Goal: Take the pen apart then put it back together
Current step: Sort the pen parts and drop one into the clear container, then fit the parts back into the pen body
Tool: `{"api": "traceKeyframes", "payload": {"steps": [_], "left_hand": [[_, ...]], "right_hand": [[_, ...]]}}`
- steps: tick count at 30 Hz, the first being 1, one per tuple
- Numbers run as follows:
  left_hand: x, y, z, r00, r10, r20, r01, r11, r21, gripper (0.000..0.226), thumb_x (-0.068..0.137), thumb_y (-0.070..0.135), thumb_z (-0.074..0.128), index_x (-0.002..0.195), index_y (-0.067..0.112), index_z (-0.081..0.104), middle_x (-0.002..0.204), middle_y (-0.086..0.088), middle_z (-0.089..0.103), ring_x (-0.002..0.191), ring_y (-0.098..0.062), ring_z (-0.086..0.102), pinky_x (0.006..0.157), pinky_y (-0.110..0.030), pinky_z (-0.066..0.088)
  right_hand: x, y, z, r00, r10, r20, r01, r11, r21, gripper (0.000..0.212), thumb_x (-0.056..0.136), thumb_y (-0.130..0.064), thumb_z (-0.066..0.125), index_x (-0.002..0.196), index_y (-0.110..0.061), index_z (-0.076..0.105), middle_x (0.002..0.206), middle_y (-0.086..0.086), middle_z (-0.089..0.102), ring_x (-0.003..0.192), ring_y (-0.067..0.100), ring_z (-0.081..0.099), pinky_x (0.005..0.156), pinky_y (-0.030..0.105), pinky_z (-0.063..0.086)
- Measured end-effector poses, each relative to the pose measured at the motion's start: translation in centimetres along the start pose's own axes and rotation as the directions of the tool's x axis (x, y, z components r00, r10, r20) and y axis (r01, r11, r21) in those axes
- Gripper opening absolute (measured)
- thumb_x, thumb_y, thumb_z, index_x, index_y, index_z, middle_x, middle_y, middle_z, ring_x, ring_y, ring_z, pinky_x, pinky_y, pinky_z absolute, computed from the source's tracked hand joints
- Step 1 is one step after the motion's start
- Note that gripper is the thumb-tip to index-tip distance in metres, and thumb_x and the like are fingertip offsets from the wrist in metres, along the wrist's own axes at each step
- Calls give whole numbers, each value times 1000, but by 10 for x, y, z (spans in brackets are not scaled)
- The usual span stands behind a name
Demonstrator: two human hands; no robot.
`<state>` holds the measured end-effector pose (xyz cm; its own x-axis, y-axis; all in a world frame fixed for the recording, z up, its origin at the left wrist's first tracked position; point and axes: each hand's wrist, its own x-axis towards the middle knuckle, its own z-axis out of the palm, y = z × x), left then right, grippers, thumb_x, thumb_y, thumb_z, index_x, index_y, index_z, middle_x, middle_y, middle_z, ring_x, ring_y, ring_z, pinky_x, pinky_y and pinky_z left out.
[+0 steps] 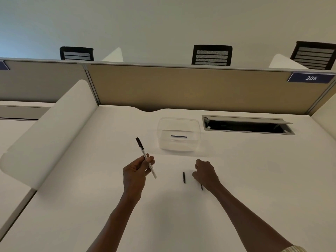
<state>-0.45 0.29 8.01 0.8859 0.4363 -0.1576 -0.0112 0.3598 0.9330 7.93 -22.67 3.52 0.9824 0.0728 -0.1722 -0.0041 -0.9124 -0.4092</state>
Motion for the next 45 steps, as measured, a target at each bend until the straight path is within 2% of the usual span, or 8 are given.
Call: {"api": "traceKeyframes", "payload": {"steps": [6, 8, 13, 20, 23, 28, 39, 45], "left_hand": [[2, 1, 4, 999, -51, -10, 50, 993, -104, 18, 88, 11, 69, 103, 3, 73, 102, -19, 74, 96, -30, 73, 75, -30, 60], [2, 3, 6, 998, -59, -17, 56, 990, -129, 19, 89, 12, 69, 105, 1, 71, 103, -18, 74, 96, -30, 73, 75, -30, 60], [4, 12, 17, 992, -115, -54, 100, 969, -228, 21, 91, 11, 67, 106, -4, 68, 100, -16, 76, 97, -28, 73, 74, -29, 60], [-3, 25, 31, 970, -234, -60, 190, 893, -408, 21, 92, 9, 65, 105, -7, 65, 103, -17, 74, 98, -26, 73, 77, -33, 62], [-5, 32, 36, 963, -265, -55, 210, 861, -463, 17, 93, 7, 62, 104, -7, 64, 105, -18, 72, 95, -25, 73, 77, -34, 62], [-7, 40, 43, 949, -311, -47, 239, 811, -534, 18, 94, 4, 60, 106, -8, 62, 106, -20, 70, 92, -25, 73, 72, -32, 62], [-13, 44, 50, 944, -328, -43, 251, 795, -553, 20, 95, 4, 58, 111, -9, 60, 107, -21, 69, 88, -25, 73, 69, -32, 63], [-15, 41, 51, 947, -319, -30, 252, 800, -545, 24, 94, 5, 60, 113, -9, 61, 108, -21, 70, 86, -24, 75, 71, -34, 63]], "right_hand": [[-10, -9, -18, 994, -9, -108, 31, 978, 204, 15, 79, -12, 58, 93, -13, 61, 66, 7, 65, 57, 24, 55, 64, 32, 53], [-15, -14, -25, 992, -48, -118, 79, 958, 276, 20, 81, -11, 58, 99, -16, 65, 66, 9, 67, 48, 16, 52, 59, 26, 49], [-34, -35, -39, 985, -120, -126, 164, 884, 438, 20, 86, -9, 62, 105, -13, 68, 79, 2, 67, 63, 17, 61, 53, 16, 43], [-60, -69, -63, 941, -223, -254, 323, 816, 480, 14, 81, -12, 66, 81, -22, 76, 77, -11, 71, 57, -1, 55, 58, 10, 44], [-70, -78, -73, 928, -257, -271, 365, 781, 507, 16, 82, -15, 67, 83, -26, 77, 80, -8, 70, 56, 6, 58, 52, 21, 50], [-76, -88, -80, 893, -316, -320, 437, 777, 453, 15, 82, -12, 70, 90, -20, 79, 80, -4, 71, 64, 3, 56, 61, 9, 41], [-79, -93, -83, 868, -359, -344, 483, 771, 415, 13, 83, -13, 71, 93, -16, 79, 81, -3, 71, 64, 3, 56, 62, 9, 42], [-79, -96, -78, 869, -370, -330, 481, 790, 380, 17, 85, -18, 71, 101, -16, 77, 84, 0, 71, 67, 7, 58, 66, 18, 48]]}}
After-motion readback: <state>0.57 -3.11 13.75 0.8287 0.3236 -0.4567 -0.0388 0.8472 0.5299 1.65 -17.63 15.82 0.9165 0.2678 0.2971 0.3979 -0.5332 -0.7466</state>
